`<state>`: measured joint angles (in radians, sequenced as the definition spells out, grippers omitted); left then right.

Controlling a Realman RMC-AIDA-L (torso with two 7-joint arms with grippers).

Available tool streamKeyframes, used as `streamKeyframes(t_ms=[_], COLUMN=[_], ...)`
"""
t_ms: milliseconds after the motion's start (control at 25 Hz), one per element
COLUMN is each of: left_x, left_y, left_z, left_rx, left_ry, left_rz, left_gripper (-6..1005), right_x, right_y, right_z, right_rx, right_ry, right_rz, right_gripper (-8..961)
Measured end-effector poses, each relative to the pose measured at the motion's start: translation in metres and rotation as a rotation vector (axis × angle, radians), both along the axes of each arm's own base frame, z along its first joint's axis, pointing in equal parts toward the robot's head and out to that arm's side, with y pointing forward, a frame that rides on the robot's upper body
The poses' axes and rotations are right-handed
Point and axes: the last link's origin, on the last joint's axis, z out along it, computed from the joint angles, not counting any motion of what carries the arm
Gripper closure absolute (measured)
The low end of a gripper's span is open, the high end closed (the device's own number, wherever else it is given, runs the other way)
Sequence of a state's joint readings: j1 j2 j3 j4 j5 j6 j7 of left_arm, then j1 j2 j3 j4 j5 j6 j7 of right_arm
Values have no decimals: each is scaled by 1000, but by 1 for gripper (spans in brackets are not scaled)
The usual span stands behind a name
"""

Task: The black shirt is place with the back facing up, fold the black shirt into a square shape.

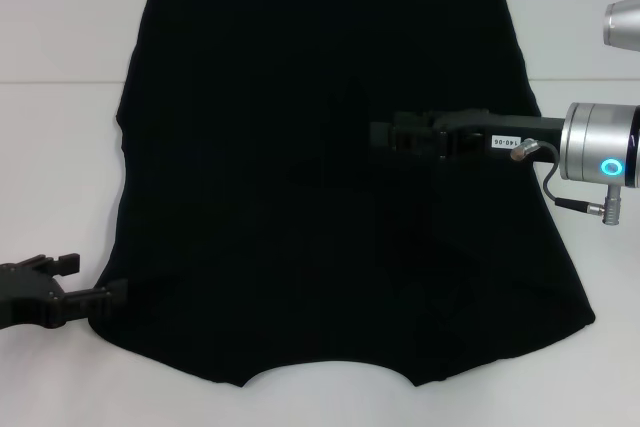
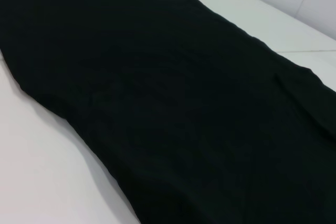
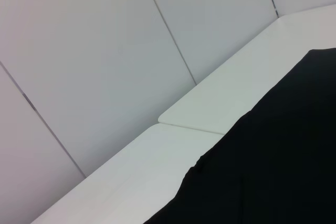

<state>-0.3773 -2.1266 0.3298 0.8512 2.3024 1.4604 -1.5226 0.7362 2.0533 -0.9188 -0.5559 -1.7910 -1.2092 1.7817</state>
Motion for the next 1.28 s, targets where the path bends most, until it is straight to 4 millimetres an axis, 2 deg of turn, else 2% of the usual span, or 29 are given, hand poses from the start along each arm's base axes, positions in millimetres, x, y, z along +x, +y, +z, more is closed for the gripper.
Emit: streamKeyframes(t_ms=[440,880,1280], left_x=[2,0,-2], left_y=[0,4,7], left_z=[-7,-14,-10], left_rx=[-34,-58,-36], left_ry=[11,33,39], left_rz=[-5,11,39], left_gripper=[149,587,799], right_x=[0,4,11], right_y=[0,-1,-2], right_z=[0,3,6], right_rx=[0,4,-14], right_ry=[2,8,3], right_rz=[0,-11,-45], right_gripper=[368,368,367])
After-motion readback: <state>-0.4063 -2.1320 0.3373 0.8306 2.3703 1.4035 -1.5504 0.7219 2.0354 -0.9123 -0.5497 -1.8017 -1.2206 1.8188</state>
